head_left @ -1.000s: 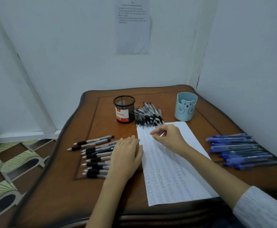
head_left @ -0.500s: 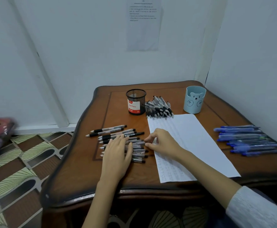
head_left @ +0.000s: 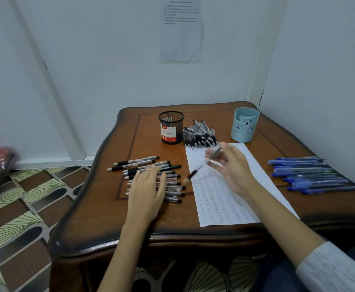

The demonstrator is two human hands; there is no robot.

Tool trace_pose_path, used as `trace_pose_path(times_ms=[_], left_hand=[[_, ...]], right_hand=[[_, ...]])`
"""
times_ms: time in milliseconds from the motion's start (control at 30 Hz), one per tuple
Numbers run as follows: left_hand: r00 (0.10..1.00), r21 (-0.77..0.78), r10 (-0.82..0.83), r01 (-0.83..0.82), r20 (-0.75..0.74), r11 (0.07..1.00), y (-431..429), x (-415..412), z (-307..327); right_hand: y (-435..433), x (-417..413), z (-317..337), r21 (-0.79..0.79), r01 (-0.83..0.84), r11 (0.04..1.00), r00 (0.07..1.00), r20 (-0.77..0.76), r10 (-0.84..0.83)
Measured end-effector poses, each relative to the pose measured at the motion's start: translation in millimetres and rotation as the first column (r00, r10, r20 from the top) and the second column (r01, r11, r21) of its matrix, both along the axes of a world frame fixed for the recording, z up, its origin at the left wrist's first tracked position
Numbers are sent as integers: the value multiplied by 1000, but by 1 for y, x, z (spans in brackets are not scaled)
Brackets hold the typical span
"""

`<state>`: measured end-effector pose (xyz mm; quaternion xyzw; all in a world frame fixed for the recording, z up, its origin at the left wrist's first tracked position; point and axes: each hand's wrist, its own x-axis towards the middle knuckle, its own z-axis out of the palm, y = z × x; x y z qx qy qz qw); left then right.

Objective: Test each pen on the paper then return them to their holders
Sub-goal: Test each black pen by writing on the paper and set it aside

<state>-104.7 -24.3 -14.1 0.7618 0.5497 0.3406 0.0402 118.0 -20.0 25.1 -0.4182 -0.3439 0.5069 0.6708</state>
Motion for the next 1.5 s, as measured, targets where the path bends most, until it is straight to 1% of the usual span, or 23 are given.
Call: trace_pose_path(times_ms=[67,100,167,300,433,500,567,600,700,733,800,900,967,1033,1100,1133,1267,1367,1500], left_hand=[[998,28,-25,26,-55,999,-2,2,-1],[996,38,-35,38,-78,999,-4,4,-1],[995,33,-55,58,-79,998,-8,9,-1],[989,26,-139,140,-44,990,-18,32,2],[963,-1,-254,255,-90,967,-23,61,2],[947,-24,-304,303,-101,953,-23,75,2],[933,-39,-340,338,-117,940,-24,87,2],[928,-53,-352,348,-119,936,-25,91,2],[915,-96,-381,371,-134,924,-27,100,1],[909,-111,-388,375,-153,921,-28,100,0],[900,-151,-399,376,-175,914,-27,100,-2],[901,-194,-405,374,-154,907,-25,97,-3],[906,-215,-405,374,-125,902,-26,97,-4],[908,-237,-405,372,-109,898,-27,97,-4],[911,-246,-402,369,-98,896,-27,97,-4],[912,-247,-399,367,-93,897,-28,97,-4],[914,-247,-397,366,-88,897,-28,97,-5],[917,-258,-390,358,-82,897,-27,97,-5],[920,-268,-383,350,-81,898,-28,98,-5]], right_hand=[[1,11,7,-47,33,998,957,-287,-45],[0,17,10,-76,18,997,924,-380,-46],[0,29,13,-99,-46,994,883,-469,-6],[-8,48,12,-107,-108,988,853,-521,37],[-19,63,12,-110,-81,991,817,-576,3],[-24,71,11,-96,-55,994,841,-541,-5],[-28,79,13,-118,3,993,895,-442,-55],[-30,83,13,-128,14,992,908,-413,-67],[-37,88,8,-145,-86,986,856,-517,-1],[-39,90,5,-169,-117,979,866,-501,17],[-43,90,0,-248,-152,957,918,-395,43],[-48,86,-7,-309,-154,938,963,-260,72],[-51,84,-13,-309,-99,946,989,-132,60],[-52,81,-16,-292,16,956,999,51,-1],[-52,79,-15,-258,115,959,980,190,-66],[-52,77,-15,-234,127,964,970,231,-72],[-55,72,-22,-149,38,988,932,363,19],[-57,68,-29,-153,108,982,859,512,-14],[-56,68,-33,-95,151,984,832,549,-74]])
